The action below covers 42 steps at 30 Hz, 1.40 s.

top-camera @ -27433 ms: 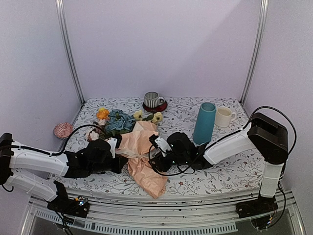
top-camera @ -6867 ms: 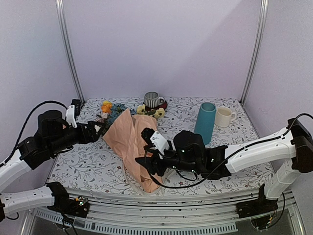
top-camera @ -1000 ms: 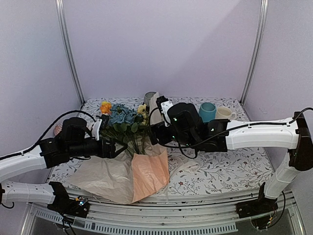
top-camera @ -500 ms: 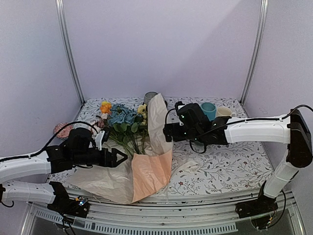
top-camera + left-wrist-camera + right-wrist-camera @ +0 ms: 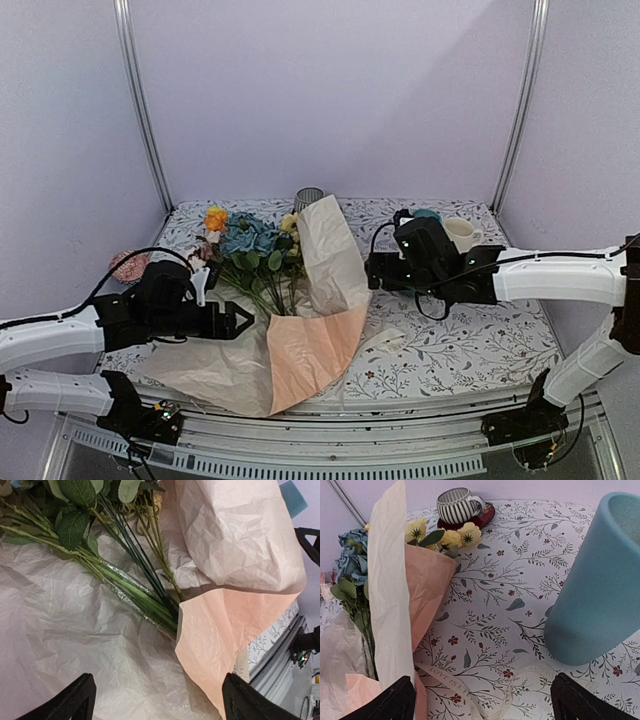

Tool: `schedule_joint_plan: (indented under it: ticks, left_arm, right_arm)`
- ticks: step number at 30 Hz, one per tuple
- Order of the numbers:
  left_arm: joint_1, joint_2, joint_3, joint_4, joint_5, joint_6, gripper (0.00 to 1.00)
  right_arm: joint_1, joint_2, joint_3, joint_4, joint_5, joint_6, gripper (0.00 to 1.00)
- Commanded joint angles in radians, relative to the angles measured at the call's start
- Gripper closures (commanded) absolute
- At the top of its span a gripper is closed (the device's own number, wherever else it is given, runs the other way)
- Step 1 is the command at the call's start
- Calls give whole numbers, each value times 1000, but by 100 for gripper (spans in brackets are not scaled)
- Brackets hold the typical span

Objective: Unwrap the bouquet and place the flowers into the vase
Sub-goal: Unfold the 2/3-folded wrapping paper from the folded wrapping paper.

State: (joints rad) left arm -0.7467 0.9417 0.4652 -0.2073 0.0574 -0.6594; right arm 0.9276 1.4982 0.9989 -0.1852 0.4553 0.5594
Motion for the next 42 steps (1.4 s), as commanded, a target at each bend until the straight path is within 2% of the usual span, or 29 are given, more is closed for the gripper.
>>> schedule_joint_plan:
  ticks: [1, 5, 10, 12, 15, 17, 18, 21, 26, 30, 37, 42]
  left_arm:
    - [12, -63, 47, -16, -7, 13, 10]
    - [11, -63, 40, 40, 56, 22, 17]
    - [10, 20, 32, 101, 97, 14, 50]
    - [10, 57, 35, 121, 100, 11, 61]
    - [12, 99, 39, 146, 82, 7, 79]
    - [15, 124, 41, 156, 63, 3, 96]
    - [17, 137, 42, 155, 50, -4, 100]
    - [28, 187, 41, 154, 0, -21, 100]
    - [72, 254, -3, 196, -44, -55, 100]
    - [124, 297, -55, 240, -22, -60, 100]
    - [147, 292, -104, 257, -31, -59, 100]
    - [154, 254, -97, 224, -28, -57, 100]
  right_arm:
    - [-2, -108, -17, 90, -74, -100, 7]
    - [10, -144, 2, 173, -280, -236, 14]
    - [91, -37, 147, 185, -465, -314, 26]
    - [126, 50, 248, 160, -498, -322, 44]
    - [159, 195, 378, 121, -473, -300, 81]
    - [171, 315, 489, 64, -420, -263, 97]
    - [176, 367, 531, 32, -386, -242, 98]
    - [179, 474, 602, -18, -310, -151, 99]
    - [174, 545, 584, -5, -167, -66, 98]
    - [106, 573, 564, -69, -204, -1, 98]
    - [2, 396, 256, 37, -159, 47, 98]
    - [-46, 306, 129, 16, -118, 62, 98]
